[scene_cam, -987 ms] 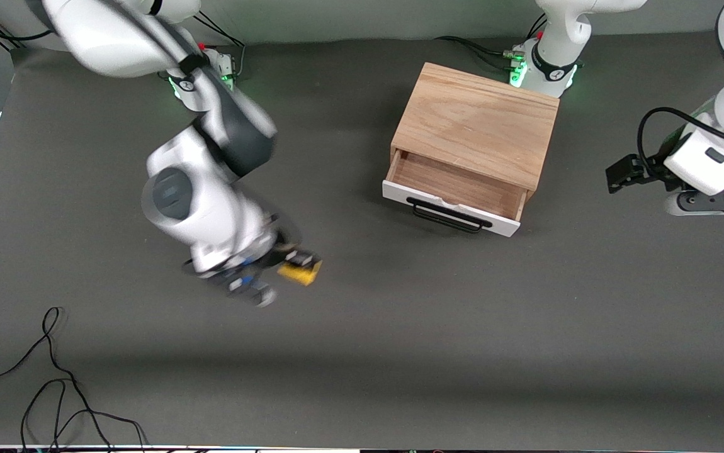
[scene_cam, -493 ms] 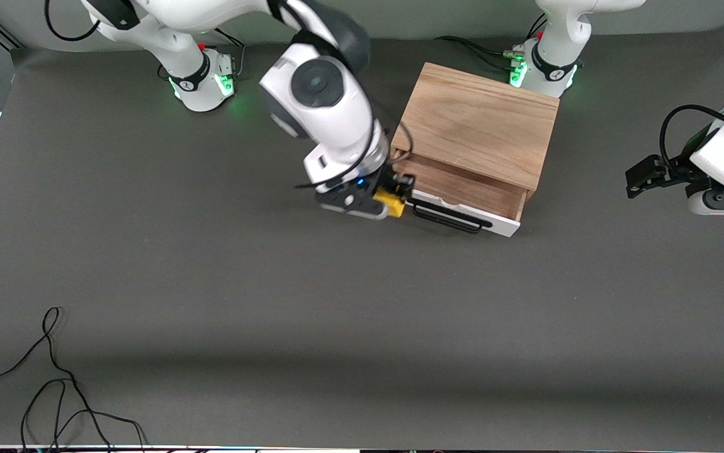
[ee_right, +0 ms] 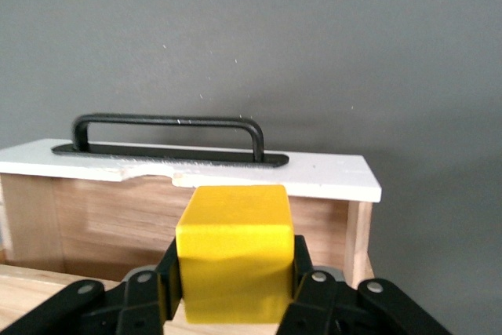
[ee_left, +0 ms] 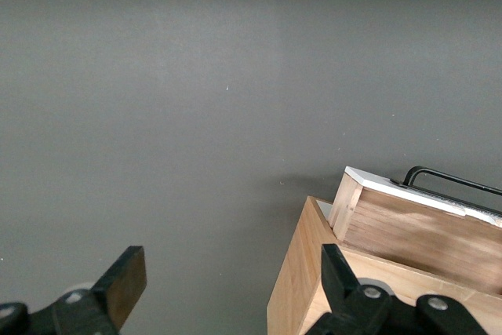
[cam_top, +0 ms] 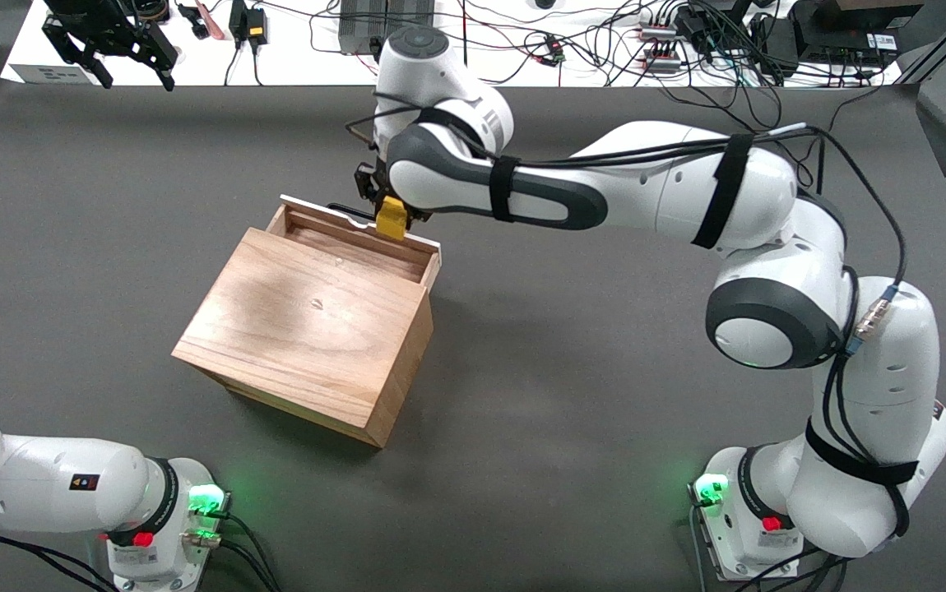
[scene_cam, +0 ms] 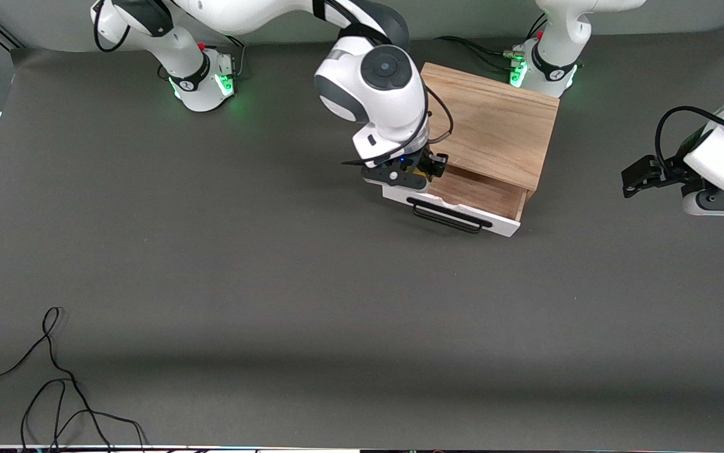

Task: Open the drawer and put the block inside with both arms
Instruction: 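Lower the yellow cube into the drawer and open the right gripper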

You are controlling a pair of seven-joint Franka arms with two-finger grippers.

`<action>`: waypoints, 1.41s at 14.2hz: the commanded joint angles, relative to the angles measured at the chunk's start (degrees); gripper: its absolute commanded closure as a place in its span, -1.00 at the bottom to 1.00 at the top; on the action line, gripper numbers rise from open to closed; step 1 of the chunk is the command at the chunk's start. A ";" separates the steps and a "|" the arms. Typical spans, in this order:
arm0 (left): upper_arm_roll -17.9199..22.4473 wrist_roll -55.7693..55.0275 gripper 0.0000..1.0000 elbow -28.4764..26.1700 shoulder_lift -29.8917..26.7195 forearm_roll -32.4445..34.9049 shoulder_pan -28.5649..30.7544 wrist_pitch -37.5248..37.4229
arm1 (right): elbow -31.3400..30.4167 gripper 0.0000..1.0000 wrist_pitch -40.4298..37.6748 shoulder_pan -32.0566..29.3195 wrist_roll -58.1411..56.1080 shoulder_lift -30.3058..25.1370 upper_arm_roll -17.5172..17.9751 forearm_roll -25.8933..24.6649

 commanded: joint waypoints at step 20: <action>-0.17 0.37 -0.99 -0.93 -0.73 0.59 0.11 0.47 | 3.01 0.21 1.87 3.90 6.32 7.84 -0.83 -3.06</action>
